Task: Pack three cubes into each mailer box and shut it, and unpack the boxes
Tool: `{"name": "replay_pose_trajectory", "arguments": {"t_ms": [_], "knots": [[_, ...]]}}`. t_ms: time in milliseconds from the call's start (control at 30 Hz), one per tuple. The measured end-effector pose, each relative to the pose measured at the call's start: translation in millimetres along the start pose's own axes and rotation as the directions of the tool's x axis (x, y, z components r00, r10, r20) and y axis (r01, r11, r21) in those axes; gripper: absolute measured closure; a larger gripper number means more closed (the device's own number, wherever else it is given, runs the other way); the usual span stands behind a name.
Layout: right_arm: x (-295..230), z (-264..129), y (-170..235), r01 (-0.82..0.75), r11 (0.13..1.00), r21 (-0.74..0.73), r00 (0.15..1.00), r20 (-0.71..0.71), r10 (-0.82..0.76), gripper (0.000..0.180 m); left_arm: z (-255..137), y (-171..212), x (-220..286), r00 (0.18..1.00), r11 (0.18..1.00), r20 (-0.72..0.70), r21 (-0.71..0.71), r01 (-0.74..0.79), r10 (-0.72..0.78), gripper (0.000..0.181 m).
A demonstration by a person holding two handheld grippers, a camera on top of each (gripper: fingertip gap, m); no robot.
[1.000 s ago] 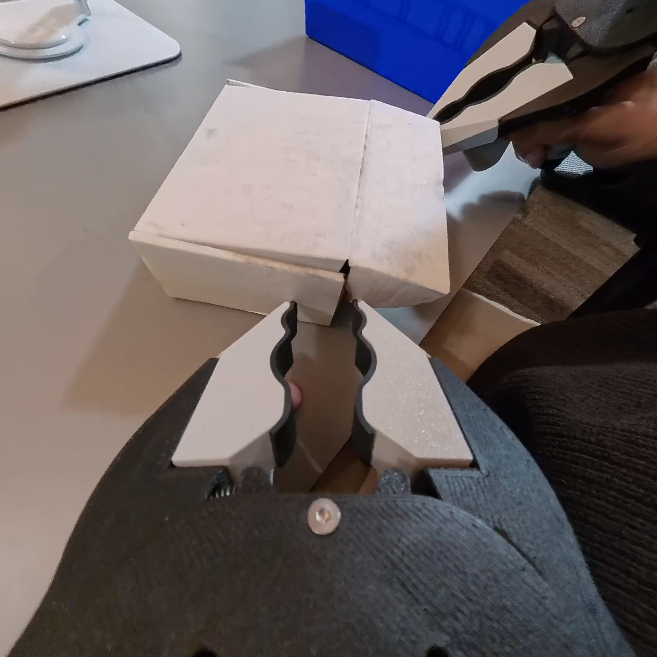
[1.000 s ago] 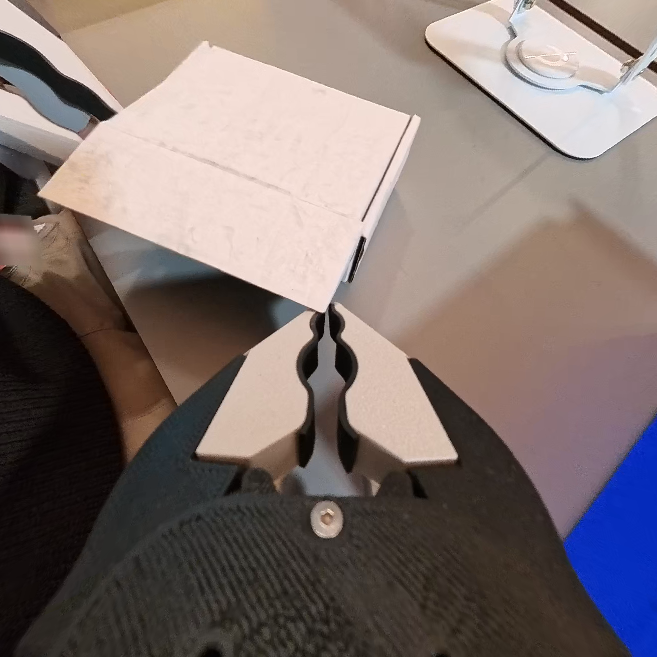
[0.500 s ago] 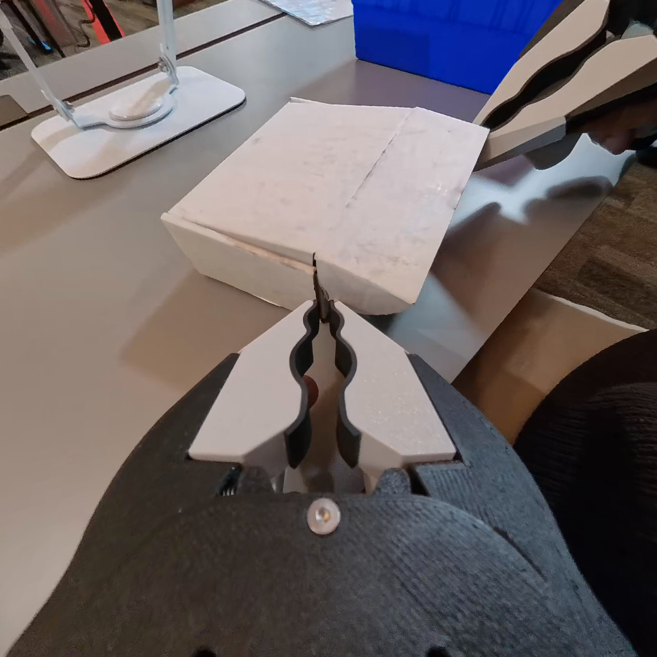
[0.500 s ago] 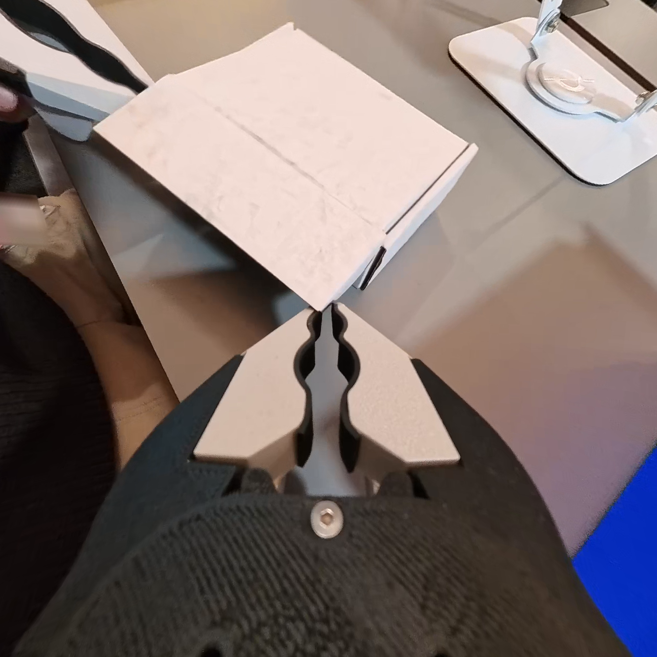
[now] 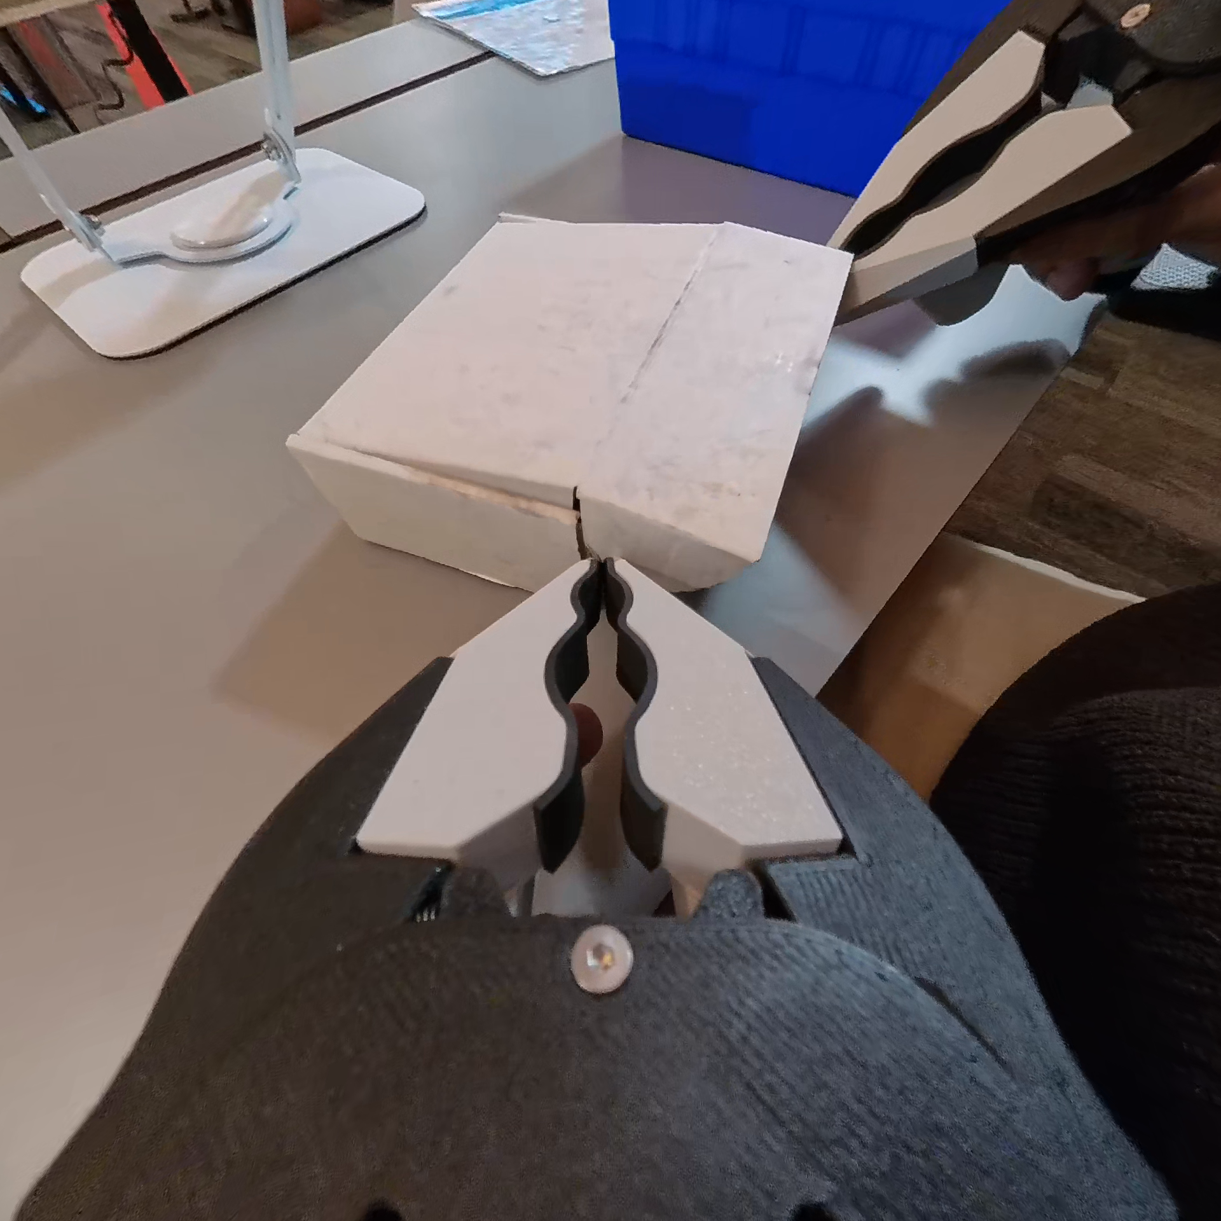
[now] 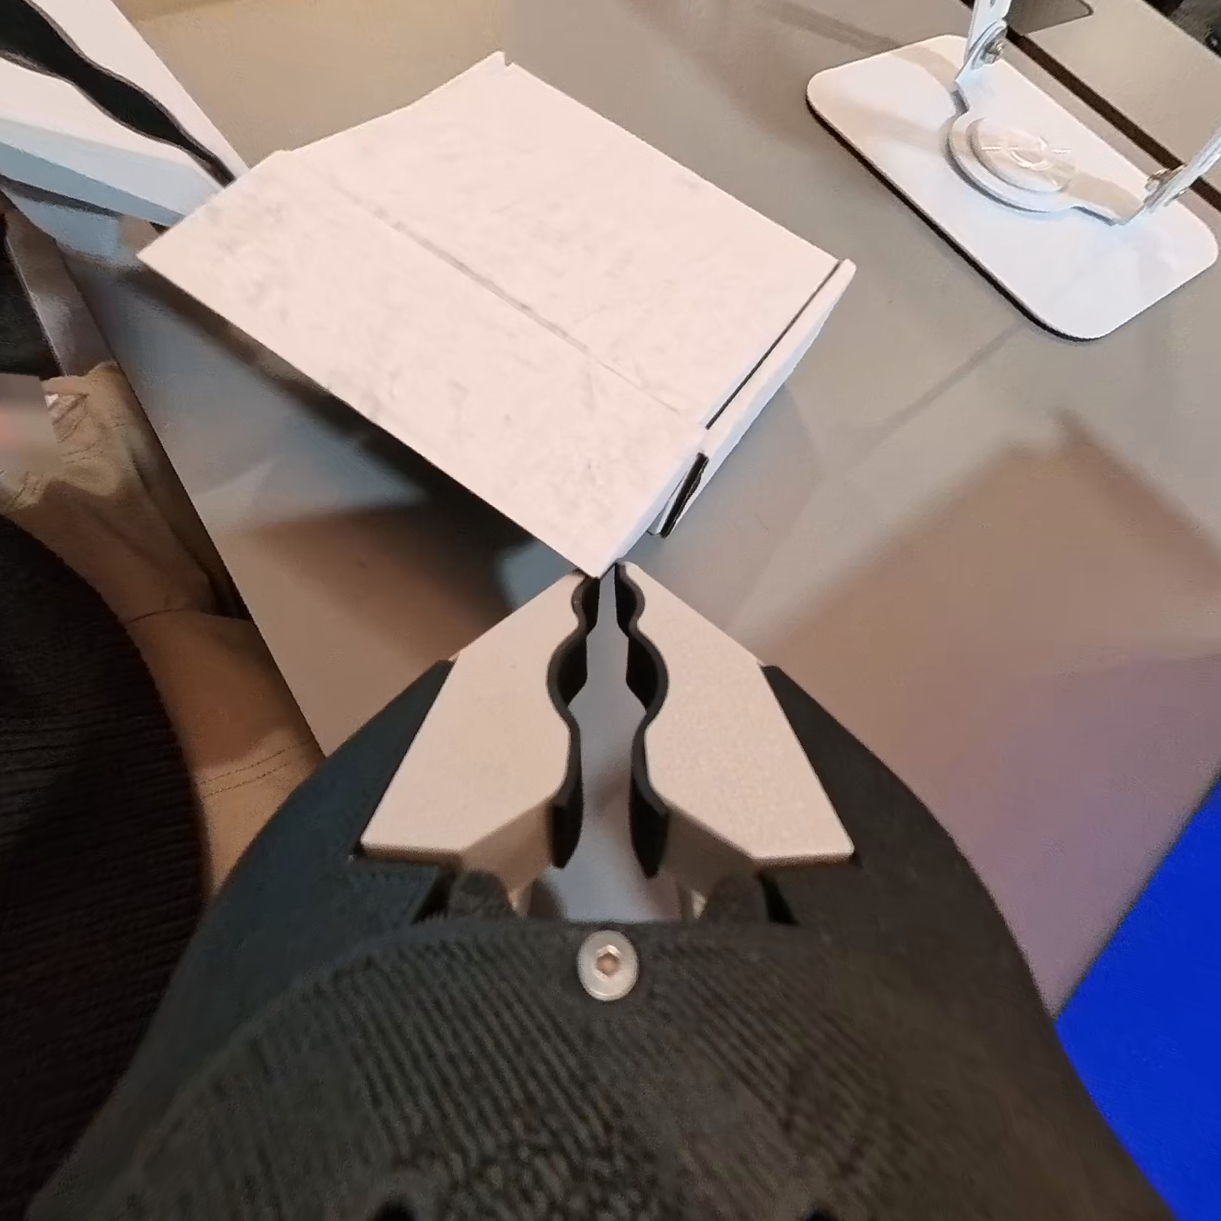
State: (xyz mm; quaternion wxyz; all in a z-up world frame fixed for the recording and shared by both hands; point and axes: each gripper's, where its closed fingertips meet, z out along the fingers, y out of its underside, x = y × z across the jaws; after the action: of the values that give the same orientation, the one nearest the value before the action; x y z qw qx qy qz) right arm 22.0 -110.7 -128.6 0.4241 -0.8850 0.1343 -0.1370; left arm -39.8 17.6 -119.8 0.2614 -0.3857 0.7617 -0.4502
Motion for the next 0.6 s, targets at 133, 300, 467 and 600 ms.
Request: {"name": "replay_pose_trajectory", "arguments": {"t_ms": [133, 300, 467, 600], "knots": [[-1.7, 0.6, -0.1, -0.006, 1.000, 0.001, 1.000, 0.008, 0.006, 0.176, -9.8, -8.9, 2.2, 0.999, 0.999, -0.038, 0.031, -0.029, 0.030, 0.181], [-0.7, 1.3, 0.5, -0.003, 1.000, -0.002, 1.000, 0.003, 0.003, 0.176, -9.7, -8.3, 10.4, 0.989, 0.996, -0.120, 0.015, 0.091, -0.088, 0.181], [1.9, 0.6, 1.4, -0.014, 1.000, 0.000, 1.000, -0.001, 0.014, 0.177, -8.1, -6.2, 3.7, 0.955, 0.963, -0.122, -0.027, 0.268, -0.269, 0.161], [2.5, -0.1, 1.0, -0.025, 1.000, 0.007, 1.000, 0.006, 0.025, 0.177, -14.7, -15.0, 18.4, 0.876, 0.915, -0.270, -0.055, 0.401, -0.400, 0.161]]}}
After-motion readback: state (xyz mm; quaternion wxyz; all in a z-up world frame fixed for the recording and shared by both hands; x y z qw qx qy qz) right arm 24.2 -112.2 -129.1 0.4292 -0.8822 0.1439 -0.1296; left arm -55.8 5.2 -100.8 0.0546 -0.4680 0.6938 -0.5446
